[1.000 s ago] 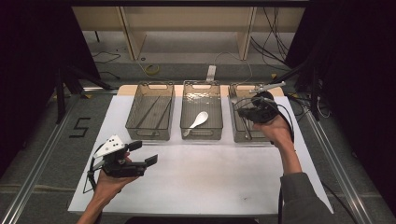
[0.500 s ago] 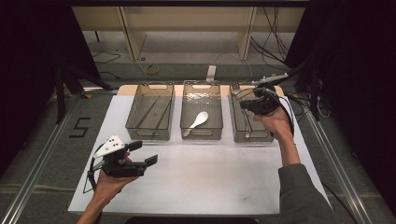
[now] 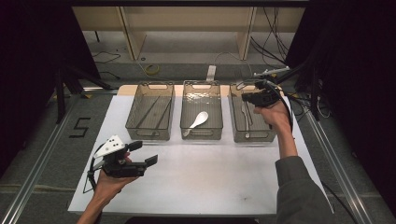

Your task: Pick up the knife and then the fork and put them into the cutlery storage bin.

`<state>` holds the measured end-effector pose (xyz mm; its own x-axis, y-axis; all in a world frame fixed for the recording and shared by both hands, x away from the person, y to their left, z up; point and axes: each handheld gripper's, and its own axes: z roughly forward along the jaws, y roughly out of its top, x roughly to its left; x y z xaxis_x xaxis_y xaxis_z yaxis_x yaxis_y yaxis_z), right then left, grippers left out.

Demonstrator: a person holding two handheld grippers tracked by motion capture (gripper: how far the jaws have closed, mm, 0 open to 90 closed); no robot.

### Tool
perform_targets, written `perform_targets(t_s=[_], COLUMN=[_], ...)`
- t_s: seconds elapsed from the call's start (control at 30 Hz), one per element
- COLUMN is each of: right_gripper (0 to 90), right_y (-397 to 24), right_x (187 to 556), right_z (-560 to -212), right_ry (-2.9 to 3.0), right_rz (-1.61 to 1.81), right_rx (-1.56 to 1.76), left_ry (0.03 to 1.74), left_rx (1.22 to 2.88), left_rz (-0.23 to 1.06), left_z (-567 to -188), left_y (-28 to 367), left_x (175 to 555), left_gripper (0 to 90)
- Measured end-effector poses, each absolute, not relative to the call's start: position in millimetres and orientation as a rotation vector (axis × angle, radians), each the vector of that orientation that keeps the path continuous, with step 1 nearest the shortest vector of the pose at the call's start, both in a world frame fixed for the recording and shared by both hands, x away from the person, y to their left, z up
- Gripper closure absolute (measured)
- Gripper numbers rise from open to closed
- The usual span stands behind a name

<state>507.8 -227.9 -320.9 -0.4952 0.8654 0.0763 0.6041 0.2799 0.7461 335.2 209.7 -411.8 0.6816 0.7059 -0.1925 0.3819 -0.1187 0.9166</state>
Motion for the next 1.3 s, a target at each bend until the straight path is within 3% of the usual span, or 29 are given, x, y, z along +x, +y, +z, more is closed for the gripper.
perform_targets(t_s=[1.3], right_gripper=[86.1], right_y=[-248], right_x=[526], right_z=[-382], right_ry=[2.170], right_rz=[0.963], right_rx=[1.547], left_ry=[0.875], left_rx=[1.728], left_rz=[0.345], left_z=[-412], left_y=[210], left_x=[335], left_gripper=[13.8])
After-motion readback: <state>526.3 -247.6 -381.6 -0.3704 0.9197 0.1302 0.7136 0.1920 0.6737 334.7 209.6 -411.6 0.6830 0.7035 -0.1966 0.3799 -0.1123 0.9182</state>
